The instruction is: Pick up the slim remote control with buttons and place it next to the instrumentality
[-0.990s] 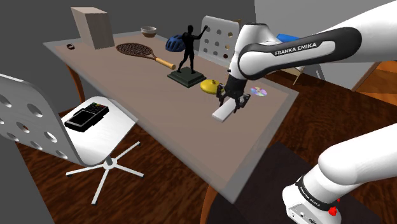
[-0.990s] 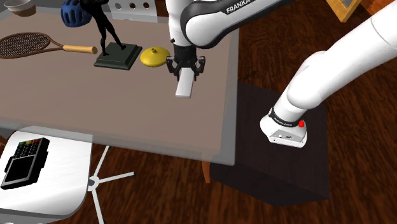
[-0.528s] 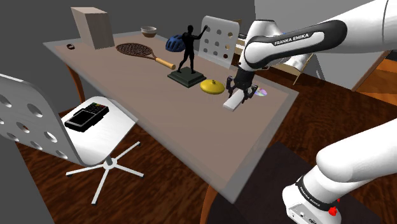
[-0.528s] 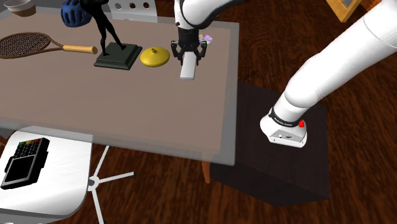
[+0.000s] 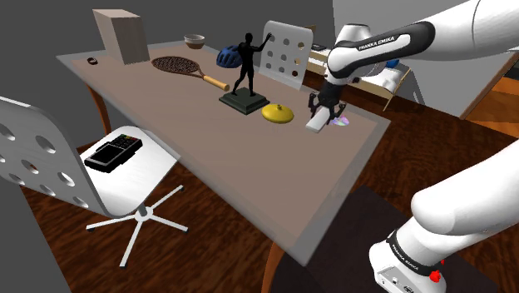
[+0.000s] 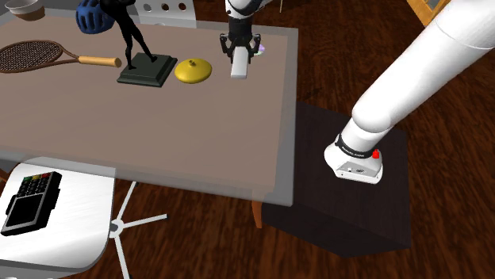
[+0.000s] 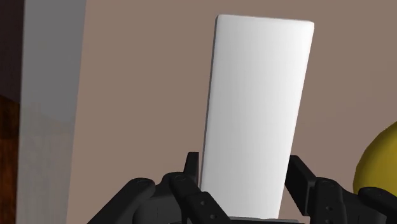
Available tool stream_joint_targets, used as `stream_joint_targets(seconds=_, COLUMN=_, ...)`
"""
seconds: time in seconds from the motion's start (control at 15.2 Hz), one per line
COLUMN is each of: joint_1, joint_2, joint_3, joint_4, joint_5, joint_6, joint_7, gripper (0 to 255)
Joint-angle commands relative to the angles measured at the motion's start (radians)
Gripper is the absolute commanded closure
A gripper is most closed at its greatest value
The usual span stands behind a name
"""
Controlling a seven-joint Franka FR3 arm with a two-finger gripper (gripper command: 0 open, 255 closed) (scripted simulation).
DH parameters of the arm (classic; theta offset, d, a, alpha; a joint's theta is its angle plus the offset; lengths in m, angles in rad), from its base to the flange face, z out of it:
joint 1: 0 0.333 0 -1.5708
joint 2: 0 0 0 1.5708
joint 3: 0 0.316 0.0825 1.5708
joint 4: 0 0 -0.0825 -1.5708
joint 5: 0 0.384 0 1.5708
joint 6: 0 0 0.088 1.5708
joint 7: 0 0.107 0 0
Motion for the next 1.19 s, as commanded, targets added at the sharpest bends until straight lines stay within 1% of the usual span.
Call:
stream_joint_targets(seconds=0.0, joint_1=-0.020, joint_2=0.030, joint_3=-0.023, joint_4=0.033, joint_5=-0.011, joint_6=-0.005, joint_7=-0.037, gripper=255)
stream_joint_targets(seconds=0.33, joint_1=-0.069, joint_2=0.137, joint_3=-0.073, joint_4=0.158, joint_5=-0.039, joint_6=-0.026, joint_7=-0.121, gripper=255)
stream_joint_targets(seconds=0.59, joint_1=-0.105, joint_2=0.233, joint_3=-0.107, joint_4=0.279, joint_5=-0.054, joint_6=-0.053, joint_7=-0.184, gripper=255)
stream_joint_targets(seconds=0.86, joint_1=-0.139, joint_2=0.339, joint_3=-0.136, joint_4=0.421, joint_5=-0.064, joint_6=-0.091, joint_7=-0.243, gripper=255)
stream_joint_targets(seconds=1.12, joint_1=-0.171, joint_2=0.456, joint_3=-0.159, joint_4=0.589, joint_5=-0.069, joint_6=-0.143, joint_7=-0.299, gripper=255)
